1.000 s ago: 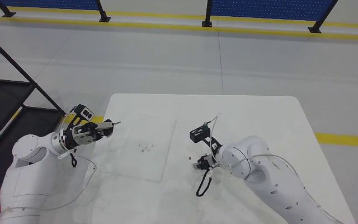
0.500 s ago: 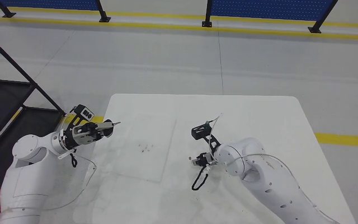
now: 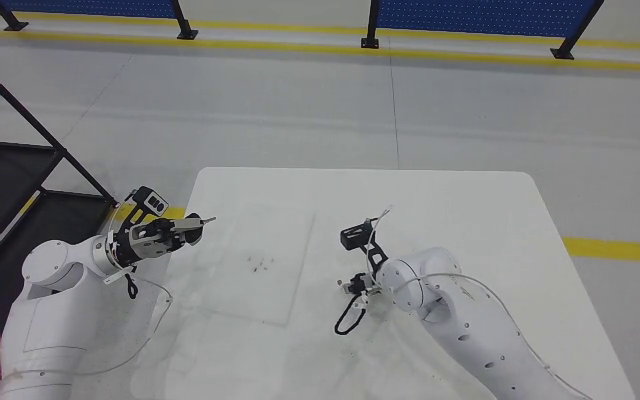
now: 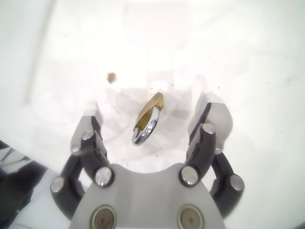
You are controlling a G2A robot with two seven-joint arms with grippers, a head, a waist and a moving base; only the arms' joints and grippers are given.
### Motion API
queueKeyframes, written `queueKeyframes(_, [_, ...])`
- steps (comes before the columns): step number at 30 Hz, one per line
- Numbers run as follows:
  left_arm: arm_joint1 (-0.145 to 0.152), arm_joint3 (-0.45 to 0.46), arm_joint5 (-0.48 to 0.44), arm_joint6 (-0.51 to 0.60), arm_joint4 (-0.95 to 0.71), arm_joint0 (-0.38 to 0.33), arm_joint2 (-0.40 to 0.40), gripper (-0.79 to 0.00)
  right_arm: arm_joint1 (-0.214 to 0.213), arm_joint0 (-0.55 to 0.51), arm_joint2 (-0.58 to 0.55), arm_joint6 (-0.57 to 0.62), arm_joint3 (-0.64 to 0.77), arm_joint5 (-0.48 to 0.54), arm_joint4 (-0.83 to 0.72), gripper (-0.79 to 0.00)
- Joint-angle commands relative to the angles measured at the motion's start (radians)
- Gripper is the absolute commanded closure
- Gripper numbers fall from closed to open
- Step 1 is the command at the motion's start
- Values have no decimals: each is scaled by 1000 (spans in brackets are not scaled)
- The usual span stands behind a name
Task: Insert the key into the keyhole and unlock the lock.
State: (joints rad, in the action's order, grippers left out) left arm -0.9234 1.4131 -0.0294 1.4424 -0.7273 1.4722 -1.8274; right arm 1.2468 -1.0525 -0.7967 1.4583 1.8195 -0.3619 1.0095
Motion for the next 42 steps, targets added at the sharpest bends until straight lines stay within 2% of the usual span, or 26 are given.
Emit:
queueKeyframes(1, [0, 0, 0, 0, 0, 0, 0, 0, 5, -9, -11, 9, 3, 9, 11, -348])
queueKeyframes(9, [0, 0, 0, 0, 0, 0, 0, 0, 29, -54, -57, 46, 19, 46, 66, -286])
queueKeyframes(12, [0, 0, 0, 0, 0, 0, 0, 0, 41, -70, -71, 61, 29, 60, 89, -237])
queueKeyframes(14, [0, 0, 0, 0, 0, 0, 0, 0, 51, -80, -80, 69, 34, 69, 102, -169])
queueKeyframes(15, [0, 0, 0, 0, 0, 0, 0, 0, 55, -84, -83, 74, 35, 74, 110, -86])
queueKeyframes(17, [0, 0, 0, 0, 0, 0, 0, 0, 65, -92, -90, 78, 37, 77, 122, 0])
queueKeyframes(24, [0, 0, 0, 0, 0, 0, 0, 0, 92, -113, -117, 78, 44, 77, 127, 0])
queueKeyframes(30, [0, 0, 0, 0, 0, 0, 0, 0, 111, -153, -233, 46, 71, 46, 17, 0])
queueKeyframes(36, [0, 0, 0, 0, 0, 0, 0, 0, 119, -217, -365, -50, 123, -50, -211, 0])
queueKeyframes(39, [0, 0, 0, 0, 0, 0, 0, 0, 120, -247, -438, -96, 141, -96, -372, 0])
queueKeyframes(42, [0, 0, 0, 0, 0, 0, 0, 0, 120, -276, -495, -150, 134, -92, -507, 0])
